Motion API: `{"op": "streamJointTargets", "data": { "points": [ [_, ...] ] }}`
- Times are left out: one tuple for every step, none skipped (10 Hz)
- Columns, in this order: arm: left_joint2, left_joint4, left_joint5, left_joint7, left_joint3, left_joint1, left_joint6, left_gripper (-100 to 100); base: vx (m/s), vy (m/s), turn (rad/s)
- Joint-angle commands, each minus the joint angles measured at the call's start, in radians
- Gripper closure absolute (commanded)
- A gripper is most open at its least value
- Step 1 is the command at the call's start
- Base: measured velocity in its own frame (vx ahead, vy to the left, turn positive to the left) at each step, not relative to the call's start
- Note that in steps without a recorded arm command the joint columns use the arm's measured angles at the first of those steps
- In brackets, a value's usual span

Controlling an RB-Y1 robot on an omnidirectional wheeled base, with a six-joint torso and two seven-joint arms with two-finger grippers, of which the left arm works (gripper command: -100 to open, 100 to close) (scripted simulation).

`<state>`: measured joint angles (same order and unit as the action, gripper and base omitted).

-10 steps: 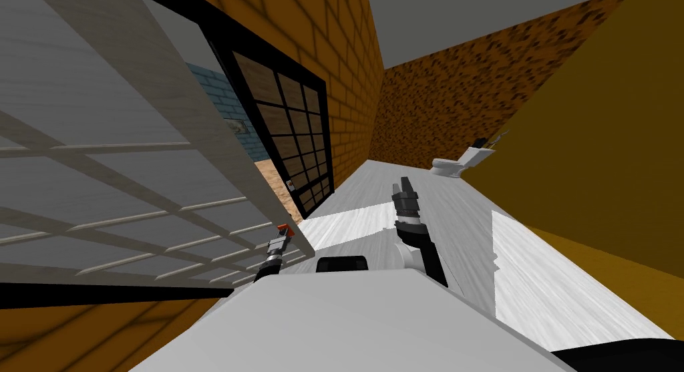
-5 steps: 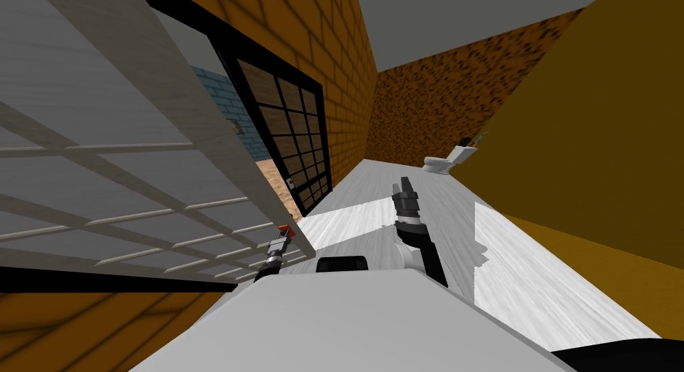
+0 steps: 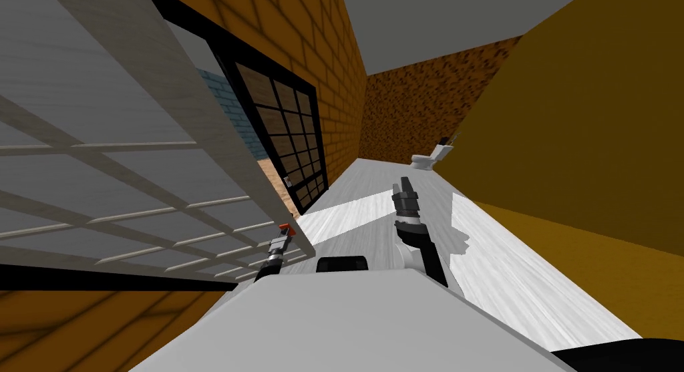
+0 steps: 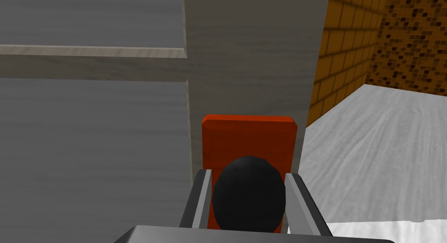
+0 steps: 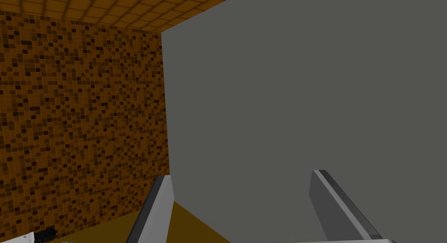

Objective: Pull the door open

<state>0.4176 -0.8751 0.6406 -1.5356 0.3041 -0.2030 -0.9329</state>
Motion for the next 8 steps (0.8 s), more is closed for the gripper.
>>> {"op": "streamJointTargets", "data": {
  "points": [
    [-0.007, -0.002, 0.003, 0.007, 0.008, 0.006, 0.002, 100, -0.197, 0.041, -0.167],
    [-0.008, -0.002, 0.006, 0.011, 0.009, 0.009, 0.004, 100, -0.209, 0.056, -0.211],
    [-0.01, -0.002, 0.008, 0.015, 0.011, 0.012, 0.005, 100, -0.222, 0.065, -0.178],
    [-0.011, -0.003, 0.011, 0.018, 0.012, 0.015, 0.007, 100, -0.206, 0.061, -0.143],
    [-0.012, -0.003, 0.013, 0.021, 0.013, 0.017, 0.008, 100, -0.203, 0.071, -0.136],
    [-0.012, -0.003, 0.014, 0.023, 0.014, 0.018, 0.009, 100, -0.18, 0.059, -0.103],
    [-0.013, -0.004, 0.016, 0.024, 0.015, 0.02, 0.009, 100, -0.159, 0.03, -0.086],
    [-0.012, -0.006, 0.014, 0.024, 0.015, 0.018, 0.012, 100, -0.068, 0.008, -0.028]
  ]
}}
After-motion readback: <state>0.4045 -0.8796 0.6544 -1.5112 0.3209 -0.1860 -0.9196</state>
